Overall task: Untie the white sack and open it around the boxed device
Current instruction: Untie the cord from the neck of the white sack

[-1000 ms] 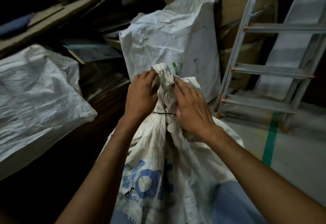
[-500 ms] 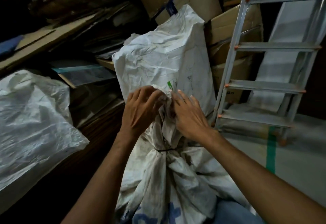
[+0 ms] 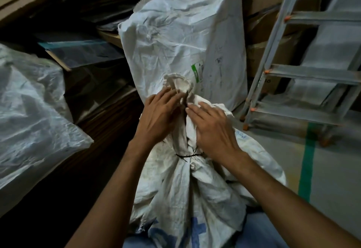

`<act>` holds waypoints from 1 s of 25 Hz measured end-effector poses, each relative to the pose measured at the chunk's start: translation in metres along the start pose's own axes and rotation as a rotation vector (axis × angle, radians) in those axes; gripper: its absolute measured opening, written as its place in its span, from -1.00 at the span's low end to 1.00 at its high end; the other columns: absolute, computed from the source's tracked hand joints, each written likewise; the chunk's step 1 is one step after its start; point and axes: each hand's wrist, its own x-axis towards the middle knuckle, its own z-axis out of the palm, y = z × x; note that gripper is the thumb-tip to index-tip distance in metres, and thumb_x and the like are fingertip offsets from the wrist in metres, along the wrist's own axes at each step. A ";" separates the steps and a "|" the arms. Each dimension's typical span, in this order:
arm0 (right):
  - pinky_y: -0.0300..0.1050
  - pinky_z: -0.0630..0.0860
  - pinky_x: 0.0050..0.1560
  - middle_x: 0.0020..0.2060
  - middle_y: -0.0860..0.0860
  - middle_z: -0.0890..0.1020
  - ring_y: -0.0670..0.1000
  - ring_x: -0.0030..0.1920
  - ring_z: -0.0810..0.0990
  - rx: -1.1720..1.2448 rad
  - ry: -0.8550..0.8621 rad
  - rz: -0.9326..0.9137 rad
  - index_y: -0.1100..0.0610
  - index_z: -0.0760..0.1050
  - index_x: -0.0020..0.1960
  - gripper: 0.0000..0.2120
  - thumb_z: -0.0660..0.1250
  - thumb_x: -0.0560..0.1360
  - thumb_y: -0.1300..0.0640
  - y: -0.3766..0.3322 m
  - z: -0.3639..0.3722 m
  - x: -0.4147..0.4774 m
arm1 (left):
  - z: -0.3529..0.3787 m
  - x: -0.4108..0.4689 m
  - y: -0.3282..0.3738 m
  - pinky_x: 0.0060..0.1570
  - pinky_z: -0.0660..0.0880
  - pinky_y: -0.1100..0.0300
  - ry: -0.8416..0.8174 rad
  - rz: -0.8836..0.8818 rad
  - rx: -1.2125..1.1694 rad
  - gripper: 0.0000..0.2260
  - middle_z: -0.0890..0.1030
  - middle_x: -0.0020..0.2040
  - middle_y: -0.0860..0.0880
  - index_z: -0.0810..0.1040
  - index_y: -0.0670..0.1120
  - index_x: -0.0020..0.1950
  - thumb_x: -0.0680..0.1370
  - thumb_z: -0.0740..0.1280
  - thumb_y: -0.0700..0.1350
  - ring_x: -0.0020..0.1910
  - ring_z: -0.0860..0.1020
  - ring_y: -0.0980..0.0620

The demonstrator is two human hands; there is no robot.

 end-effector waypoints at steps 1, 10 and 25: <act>0.11 0.41 0.32 0.40 0.04 0.55 0.14 0.40 0.50 -0.008 -0.011 0.017 0.12 0.51 0.43 -0.53 0.18 0.54 0.18 0.001 0.001 0.002 | 0.004 -0.011 -0.001 0.43 0.22 -0.02 0.003 0.006 0.022 -0.57 0.37 0.56 0.04 0.37 0.07 0.55 0.69 0.14 0.10 0.60 0.20 -0.01; 0.10 0.33 0.48 0.56 -0.01 0.34 0.05 0.53 0.34 0.184 -0.289 0.157 0.03 0.27 0.59 -0.49 0.16 0.66 0.20 0.033 0.004 -0.010 | 0.016 -0.058 0.016 0.40 0.31 -0.07 0.047 -0.072 -0.074 -0.53 0.32 0.55 -0.03 0.41 0.07 0.53 0.65 0.27 0.18 0.52 0.29 -0.08; 0.14 0.30 0.40 0.38 0.02 0.48 0.10 0.49 0.33 0.098 -0.082 0.031 0.00 0.72 -0.03 -0.87 0.47 0.48 -0.01 -0.027 -0.014 -0.080 | 0.009 -0.123 0.050 -0.06 0.65 0.10 0.084 -0.324 -0.604 -0.80 0.59 0.09 0.05 0.60 -0.05 0.14 0.55 0.46 -0.23 0.03 0.62 0.14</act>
